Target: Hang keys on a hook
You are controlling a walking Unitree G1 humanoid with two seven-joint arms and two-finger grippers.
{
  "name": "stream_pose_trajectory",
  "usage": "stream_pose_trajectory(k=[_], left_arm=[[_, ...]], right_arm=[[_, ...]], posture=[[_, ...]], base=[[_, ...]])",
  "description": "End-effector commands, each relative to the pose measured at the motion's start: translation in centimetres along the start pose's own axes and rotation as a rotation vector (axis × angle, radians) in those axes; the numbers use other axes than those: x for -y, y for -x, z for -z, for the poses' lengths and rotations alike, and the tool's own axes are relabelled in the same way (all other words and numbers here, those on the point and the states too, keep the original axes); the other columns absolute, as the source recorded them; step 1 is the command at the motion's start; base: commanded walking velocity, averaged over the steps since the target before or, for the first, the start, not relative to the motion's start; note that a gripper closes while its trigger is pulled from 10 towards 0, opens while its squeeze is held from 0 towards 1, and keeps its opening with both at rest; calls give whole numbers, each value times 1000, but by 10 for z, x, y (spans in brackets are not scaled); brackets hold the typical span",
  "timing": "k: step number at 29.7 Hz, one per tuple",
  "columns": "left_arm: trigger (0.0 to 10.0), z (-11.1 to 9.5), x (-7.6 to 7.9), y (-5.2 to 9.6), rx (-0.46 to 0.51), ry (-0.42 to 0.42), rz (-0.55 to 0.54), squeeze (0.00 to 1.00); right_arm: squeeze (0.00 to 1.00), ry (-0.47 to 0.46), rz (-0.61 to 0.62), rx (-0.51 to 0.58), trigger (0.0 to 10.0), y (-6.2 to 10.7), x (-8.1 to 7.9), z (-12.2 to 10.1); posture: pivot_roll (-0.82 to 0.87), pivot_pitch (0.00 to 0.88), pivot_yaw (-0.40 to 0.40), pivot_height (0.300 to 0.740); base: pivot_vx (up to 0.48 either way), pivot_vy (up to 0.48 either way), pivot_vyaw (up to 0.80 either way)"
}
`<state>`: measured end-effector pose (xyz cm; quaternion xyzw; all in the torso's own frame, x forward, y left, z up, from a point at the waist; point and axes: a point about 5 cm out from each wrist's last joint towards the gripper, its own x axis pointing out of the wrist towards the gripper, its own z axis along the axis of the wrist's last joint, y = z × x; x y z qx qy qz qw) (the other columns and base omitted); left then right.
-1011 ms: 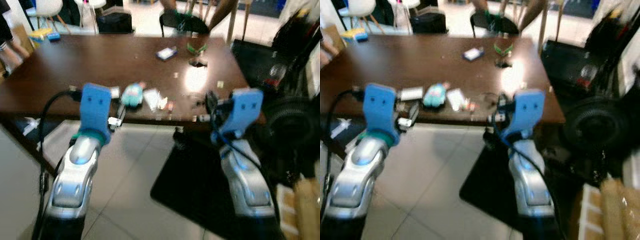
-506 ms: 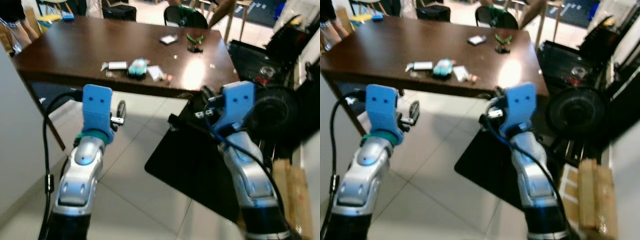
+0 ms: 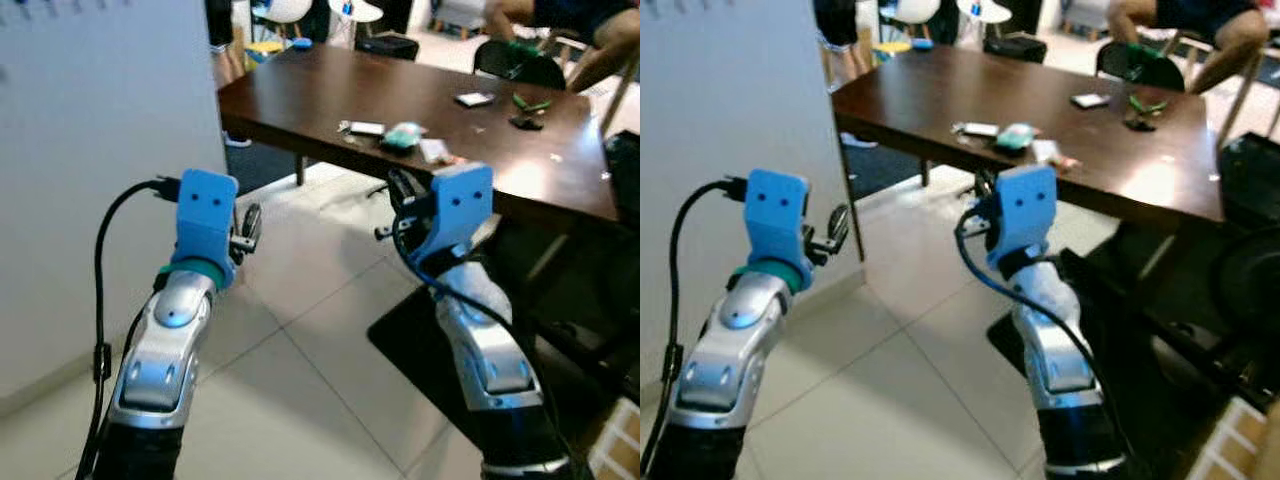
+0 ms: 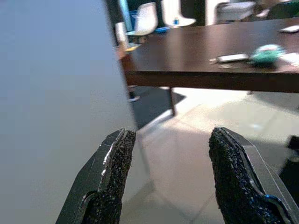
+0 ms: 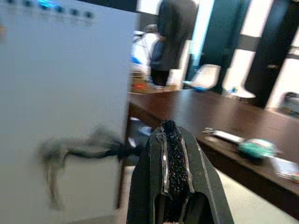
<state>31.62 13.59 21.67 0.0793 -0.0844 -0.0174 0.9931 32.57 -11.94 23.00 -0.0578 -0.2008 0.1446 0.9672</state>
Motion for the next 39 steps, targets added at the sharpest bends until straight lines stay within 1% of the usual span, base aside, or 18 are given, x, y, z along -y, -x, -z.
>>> stream_pose_trajectory(k=[1, 11, 17, 22, 29, 39], left_arm=[[10000, -4, 1, -1, 24, -18, 9, 0], [10000, -5, 1, -2, 33, -37, 15, 0], [10000, -7, 3, -2, 46, -57, 32, 0], [10000, -8, 4, -2, 62, -65, 41, 0], [10000, -10, 5, -3, 64, -60, 48, 0], [10000, -7, 5, -2, 54, -64, 52, 0]], right_arm=[[0, -4, 5, 23, 10000, -1, 0, -5], [0, -15, 13, 26, 10000, -1, -1, -3], [0, -23, 20, 29, 10000, -1, -2, -3], [0, -64, 60, 38, 10000, 0, 0, -3], [0, -90, 70, 52, 10000, 1, 0, -5], [0, -74, 66, 51, 10000, 4, -1, -4]], posture=[[-147, 10, 58, 740], [-140, 10, 70, 740], [-137, 11, 77, 740], [-137, 13, 82, 740], [-138, 18, 89, 740], [-138, 20, 92, 740]], base=[[0, 0, 781], [0, 0, 776], [0, 0, 724], [445, 0, 0], [465, 0, 0], [465, 0, 0]])
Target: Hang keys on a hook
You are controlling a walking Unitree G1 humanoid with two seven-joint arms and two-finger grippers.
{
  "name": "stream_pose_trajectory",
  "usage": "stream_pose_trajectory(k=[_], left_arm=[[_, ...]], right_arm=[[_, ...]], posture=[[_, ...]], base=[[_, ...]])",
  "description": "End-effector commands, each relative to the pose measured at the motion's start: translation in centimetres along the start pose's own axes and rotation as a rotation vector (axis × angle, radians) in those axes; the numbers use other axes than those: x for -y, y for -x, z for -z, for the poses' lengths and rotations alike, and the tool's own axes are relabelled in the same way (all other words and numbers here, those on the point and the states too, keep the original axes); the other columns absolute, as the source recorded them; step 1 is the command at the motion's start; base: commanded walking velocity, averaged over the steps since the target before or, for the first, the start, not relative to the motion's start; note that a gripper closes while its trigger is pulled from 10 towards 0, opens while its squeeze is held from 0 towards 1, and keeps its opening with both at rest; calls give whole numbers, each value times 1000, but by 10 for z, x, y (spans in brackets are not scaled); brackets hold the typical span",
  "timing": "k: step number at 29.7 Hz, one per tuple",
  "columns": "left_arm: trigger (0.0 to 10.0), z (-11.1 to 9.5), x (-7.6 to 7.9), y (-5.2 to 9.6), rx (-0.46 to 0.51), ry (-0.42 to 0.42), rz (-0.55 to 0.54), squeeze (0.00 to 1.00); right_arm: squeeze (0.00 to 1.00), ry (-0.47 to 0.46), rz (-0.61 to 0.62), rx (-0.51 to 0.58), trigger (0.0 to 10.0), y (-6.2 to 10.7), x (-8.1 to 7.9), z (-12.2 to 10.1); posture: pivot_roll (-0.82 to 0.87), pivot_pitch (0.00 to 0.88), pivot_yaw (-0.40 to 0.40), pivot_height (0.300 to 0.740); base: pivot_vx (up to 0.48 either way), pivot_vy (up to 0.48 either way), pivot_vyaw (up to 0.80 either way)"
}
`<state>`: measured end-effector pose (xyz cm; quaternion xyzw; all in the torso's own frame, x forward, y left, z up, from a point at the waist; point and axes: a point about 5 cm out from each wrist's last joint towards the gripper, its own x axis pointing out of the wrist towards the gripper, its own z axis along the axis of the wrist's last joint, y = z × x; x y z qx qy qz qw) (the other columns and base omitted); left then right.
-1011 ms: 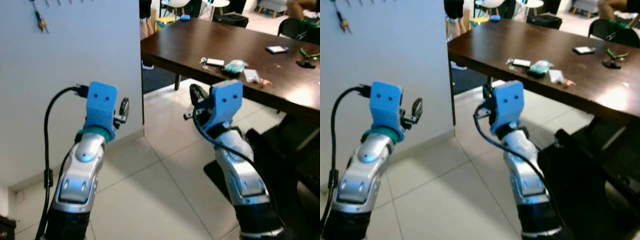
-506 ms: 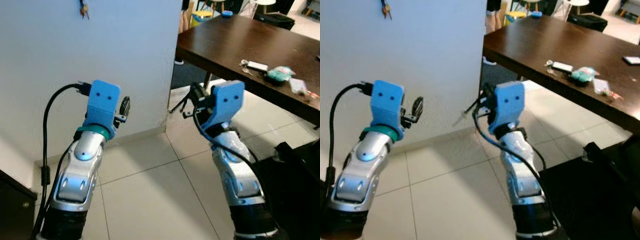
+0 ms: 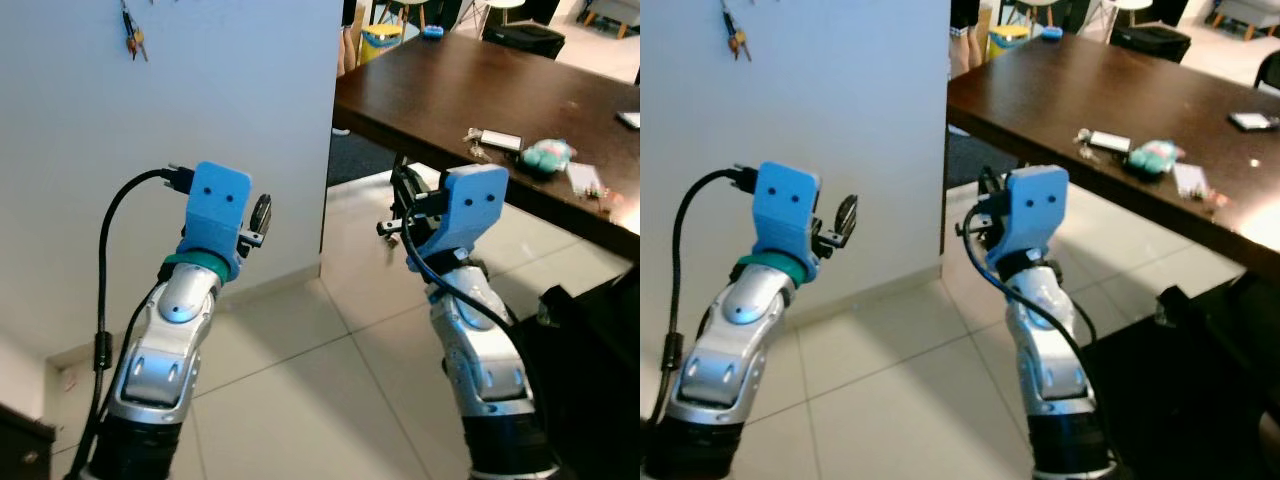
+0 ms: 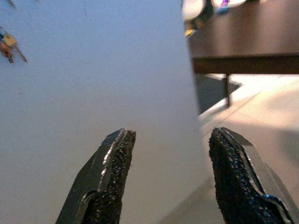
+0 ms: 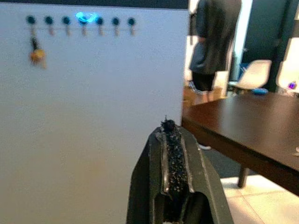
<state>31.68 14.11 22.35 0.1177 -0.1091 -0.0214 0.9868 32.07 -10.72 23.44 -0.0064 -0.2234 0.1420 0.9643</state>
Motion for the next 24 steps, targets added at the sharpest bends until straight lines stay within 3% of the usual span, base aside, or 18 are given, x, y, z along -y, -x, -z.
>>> stream_pose_trajectory(k=[1, 7, 24], left_arm=[[10000, -1, 11, 0, 3, 13, 41, 0], [10000, 8, 4, 5, -27, -1, 11, 0], [10000, 8, 3, 5, -28, -3, 0, 0]], right_arm=[[0, 19, 39, -8, 10000, 5, 12, 2], [0, 34, 32, -16, 10000, 7, 13, 3], [0, 58, 11, -25, 10000, 6, 12, 4]], posture=[[-138, 20, 92, 740], [-138, 21, 91, 740], [-133, 15, 85, 740]], base=[[465, 0, 0], [465, 0, 0], [465, 0, 649]])
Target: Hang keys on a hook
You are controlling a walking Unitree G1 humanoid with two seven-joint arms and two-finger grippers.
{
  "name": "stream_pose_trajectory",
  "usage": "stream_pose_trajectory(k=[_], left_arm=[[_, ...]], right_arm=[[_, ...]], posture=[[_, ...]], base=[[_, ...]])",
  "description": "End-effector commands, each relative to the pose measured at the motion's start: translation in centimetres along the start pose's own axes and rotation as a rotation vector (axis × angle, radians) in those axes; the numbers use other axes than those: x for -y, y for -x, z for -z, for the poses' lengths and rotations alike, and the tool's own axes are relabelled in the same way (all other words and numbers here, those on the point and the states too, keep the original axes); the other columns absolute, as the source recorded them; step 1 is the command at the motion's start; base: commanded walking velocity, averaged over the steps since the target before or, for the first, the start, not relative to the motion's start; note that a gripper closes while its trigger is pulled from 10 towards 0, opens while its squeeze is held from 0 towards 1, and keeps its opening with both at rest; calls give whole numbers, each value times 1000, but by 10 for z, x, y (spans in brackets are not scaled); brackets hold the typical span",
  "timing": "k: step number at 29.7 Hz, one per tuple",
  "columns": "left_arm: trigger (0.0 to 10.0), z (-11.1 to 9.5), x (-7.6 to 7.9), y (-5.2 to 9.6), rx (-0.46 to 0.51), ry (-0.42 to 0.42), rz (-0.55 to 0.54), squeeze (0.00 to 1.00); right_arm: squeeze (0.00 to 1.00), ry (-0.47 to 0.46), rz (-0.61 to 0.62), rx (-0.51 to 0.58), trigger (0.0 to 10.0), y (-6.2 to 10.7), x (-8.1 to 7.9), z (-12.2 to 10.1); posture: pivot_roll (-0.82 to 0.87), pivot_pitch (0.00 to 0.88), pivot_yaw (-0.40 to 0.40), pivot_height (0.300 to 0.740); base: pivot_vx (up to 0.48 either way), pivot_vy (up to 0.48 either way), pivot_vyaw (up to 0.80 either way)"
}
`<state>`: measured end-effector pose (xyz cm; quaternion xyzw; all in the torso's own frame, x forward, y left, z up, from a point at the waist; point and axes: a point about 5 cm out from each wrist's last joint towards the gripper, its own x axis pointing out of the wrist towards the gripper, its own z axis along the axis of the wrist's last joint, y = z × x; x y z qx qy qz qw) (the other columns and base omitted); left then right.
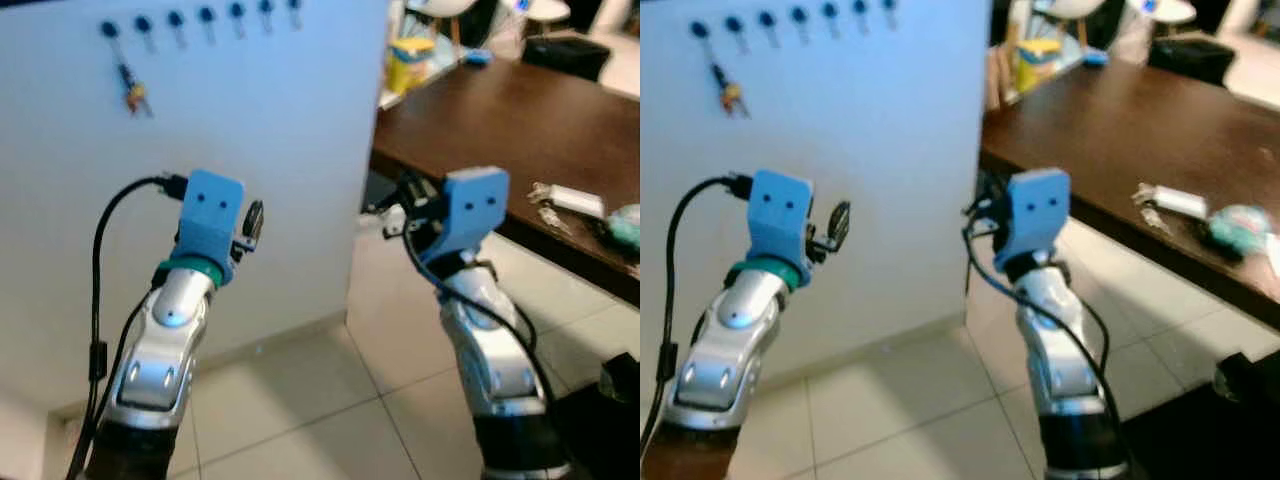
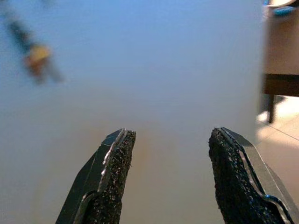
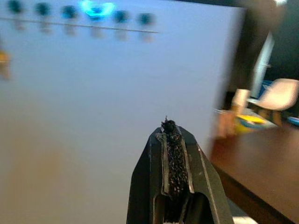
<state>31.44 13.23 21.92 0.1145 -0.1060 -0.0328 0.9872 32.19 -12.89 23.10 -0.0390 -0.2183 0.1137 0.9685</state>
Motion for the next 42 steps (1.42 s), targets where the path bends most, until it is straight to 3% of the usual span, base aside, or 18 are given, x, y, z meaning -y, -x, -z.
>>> stream_pose_trajectory(k=[1, 12, 21, 28, 35, 42], left_arm=[[10000, 6, -7, 2, -24, -11, -23, 0], [10000, 5, -6, 1, -20, -7, -18, 0], [10000, -5, -5, 8, 48, 118, 11, 0], [10000, -9, -18, 19, 84, 193, -65, 0], [10000, -14, -36, 35, 122, 175, -180, 0], [10000, -39, -19, 41, 227, 83, -86, 0]], right_arm=[[0, -15, -31, -3, 10000, 0, -9, 1], [0, -33, -12, 18, 10000, -1, -6, -2], [0, -14, -76, 62, 10000, 0, -3, -13], [0, -28, -155, 70, 10000, 7, -1, -19], [0, -47, -169, 47, 10000, 14, 2, -17], [0, -86, -189, 61, 10000, 6, 0, -23]], posture=[[-135, 12, 86, 740], [-138, 16, 90, 740], [-143, 19, 91, 740], [-151, 22, 96, 740], [-150, 27, 99, 740], [-140, 41, 95, 740]], base=[[465, 0, 781], [464, 0, 0], [51, 0, 0], [0, 0, 0], [0, 0, 0], [0, 0, 0]])
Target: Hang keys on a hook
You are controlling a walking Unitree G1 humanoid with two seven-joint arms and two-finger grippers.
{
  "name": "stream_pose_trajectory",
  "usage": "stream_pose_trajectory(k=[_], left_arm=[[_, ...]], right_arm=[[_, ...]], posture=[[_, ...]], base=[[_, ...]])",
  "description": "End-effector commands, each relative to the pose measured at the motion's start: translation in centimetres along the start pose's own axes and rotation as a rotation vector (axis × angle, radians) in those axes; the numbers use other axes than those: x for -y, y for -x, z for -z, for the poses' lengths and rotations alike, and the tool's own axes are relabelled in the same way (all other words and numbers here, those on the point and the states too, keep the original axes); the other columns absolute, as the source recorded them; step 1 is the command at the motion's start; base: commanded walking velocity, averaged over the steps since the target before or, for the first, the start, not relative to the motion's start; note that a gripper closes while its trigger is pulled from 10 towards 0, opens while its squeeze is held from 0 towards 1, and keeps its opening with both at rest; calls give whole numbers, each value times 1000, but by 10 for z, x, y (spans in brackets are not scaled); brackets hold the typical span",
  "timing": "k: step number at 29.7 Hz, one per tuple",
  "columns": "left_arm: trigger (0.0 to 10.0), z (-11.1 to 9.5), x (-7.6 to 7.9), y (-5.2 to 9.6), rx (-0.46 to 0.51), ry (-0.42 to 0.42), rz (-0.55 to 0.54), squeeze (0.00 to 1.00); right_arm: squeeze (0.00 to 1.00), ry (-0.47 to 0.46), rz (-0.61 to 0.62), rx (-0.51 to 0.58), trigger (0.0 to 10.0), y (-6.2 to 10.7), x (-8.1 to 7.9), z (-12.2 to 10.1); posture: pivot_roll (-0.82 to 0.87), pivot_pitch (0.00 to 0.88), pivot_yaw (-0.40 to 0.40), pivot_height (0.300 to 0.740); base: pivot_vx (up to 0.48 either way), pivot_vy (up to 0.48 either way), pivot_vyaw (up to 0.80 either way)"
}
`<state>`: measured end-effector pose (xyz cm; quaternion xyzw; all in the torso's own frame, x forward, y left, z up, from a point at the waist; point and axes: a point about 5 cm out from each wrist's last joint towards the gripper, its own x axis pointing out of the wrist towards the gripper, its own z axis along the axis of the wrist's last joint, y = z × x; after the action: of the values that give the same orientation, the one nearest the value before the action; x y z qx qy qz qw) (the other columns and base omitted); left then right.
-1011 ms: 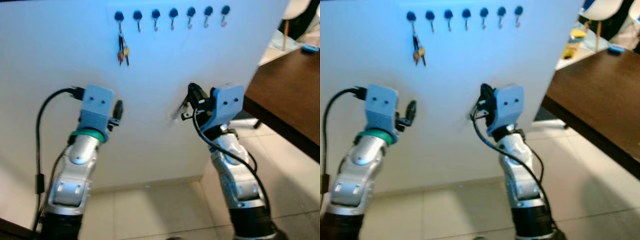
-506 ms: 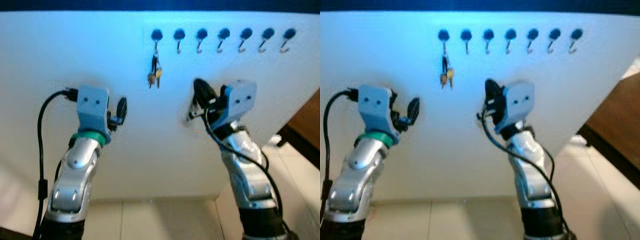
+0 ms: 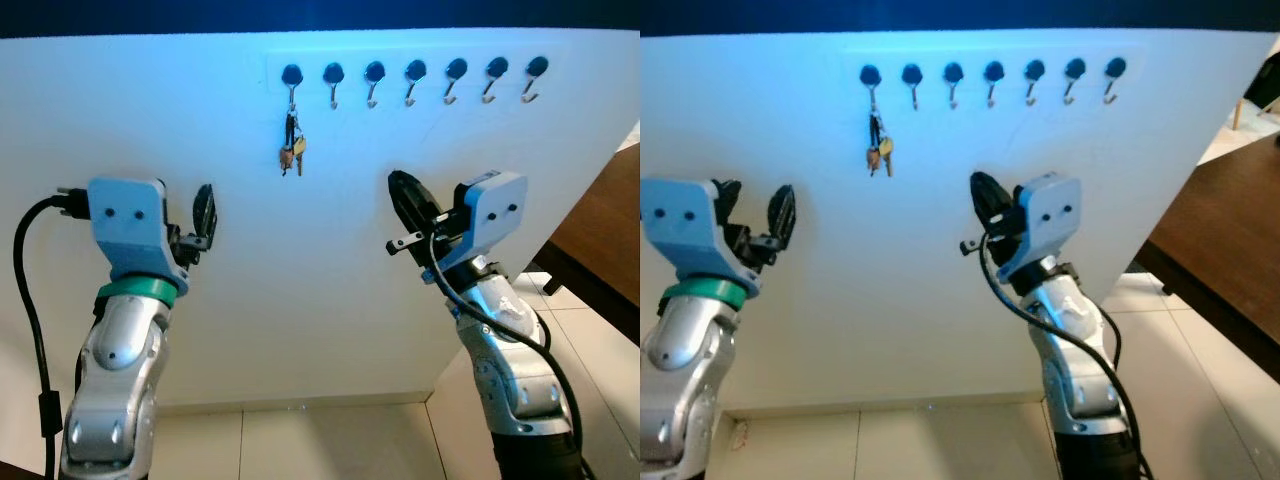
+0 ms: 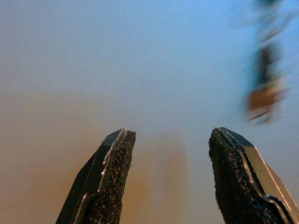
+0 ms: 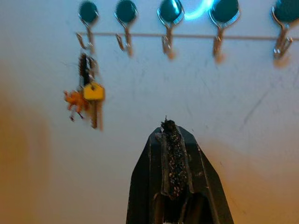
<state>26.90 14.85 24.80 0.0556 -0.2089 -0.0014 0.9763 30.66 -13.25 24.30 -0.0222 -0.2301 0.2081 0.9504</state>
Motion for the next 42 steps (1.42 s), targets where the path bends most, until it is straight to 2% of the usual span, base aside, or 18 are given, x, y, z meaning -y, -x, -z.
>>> stream_pose_trajectory(k=[1, 7, 10, 25, 35, 42], left_arm=[[10000, -11, 6, -4, 52, -12, 28, 0], [10000, -27, 14, -13, 110, 19, 51, 0], [10000, -35, 19, -13, 135, 33, 82, 0], [10000, -43, 24, -9, 142, 41, 141, 0], [10000, -46, 26, -10, 143, 48, 148, 0], [10000, -46, 26, -10, 139, 46, 144, 0]], right_arm=[[0, -16, -23, 33, 10000, -9, -1, -9], [0, -29, -67, 69, 10000, -32, -2, -21], [0, -23, -152, 67, 10000, -45, -8, -24], [0, -3, -166, 68, 10000, -55, -4, -25], [0, 3, -235, 153, 10000, -63, -9, -44], [0, 2, -245, 169, 10000, -66, -10, -48]], posture=[[-141, 44, 93, 740], [-140, 54, 81, 740], [-128, 61, 68, 740], [-113, 74, 58, 740], [-106, 73, 59, 740], [-107, 71, 59, 740]], base=[[0, 0, 0], [0, 0, 0], [0, 0, 0], [0, 0, 0], [0, 0, 0], [0, 0, 0]])
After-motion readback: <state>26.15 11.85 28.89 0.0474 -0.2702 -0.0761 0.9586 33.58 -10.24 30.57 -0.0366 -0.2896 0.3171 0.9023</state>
